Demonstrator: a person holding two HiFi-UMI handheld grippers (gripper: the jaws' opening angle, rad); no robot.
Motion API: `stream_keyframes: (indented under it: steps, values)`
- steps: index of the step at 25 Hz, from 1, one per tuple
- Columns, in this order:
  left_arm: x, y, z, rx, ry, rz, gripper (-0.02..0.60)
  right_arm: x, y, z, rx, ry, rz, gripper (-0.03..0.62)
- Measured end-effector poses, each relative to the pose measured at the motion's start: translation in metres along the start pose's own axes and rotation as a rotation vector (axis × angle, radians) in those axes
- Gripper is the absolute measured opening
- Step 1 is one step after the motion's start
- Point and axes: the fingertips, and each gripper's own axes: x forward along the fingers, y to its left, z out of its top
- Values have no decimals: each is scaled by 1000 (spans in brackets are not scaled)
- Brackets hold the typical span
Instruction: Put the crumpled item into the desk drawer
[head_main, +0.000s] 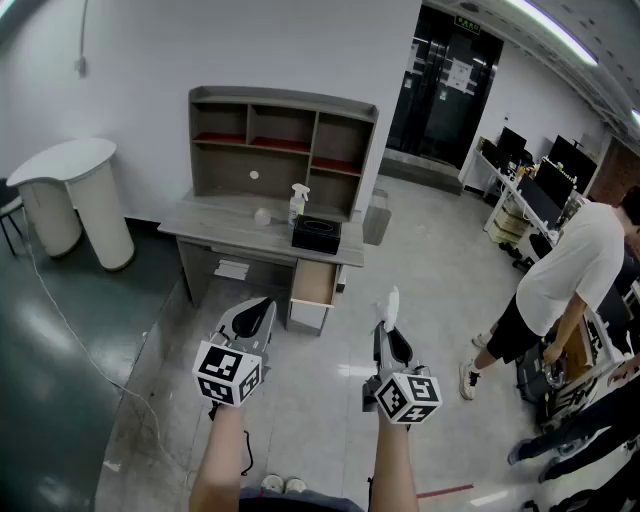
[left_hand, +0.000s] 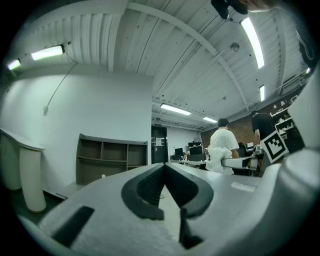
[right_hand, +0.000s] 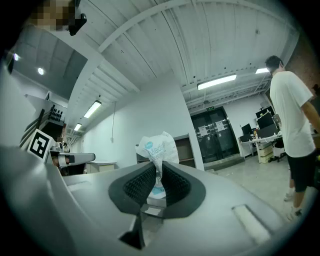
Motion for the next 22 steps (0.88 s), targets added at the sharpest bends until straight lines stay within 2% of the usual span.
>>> stream_keyframes:
  steps: [13, 22]
  values:
    - [13, 9, -10, -13, 8, -10, 0, 10, -10, -6, 12, 2, -21, 49]
    - [23, 37, 1, -11, -24, 4, 0, 37, -19, 9, 57, -49, -45, 52]
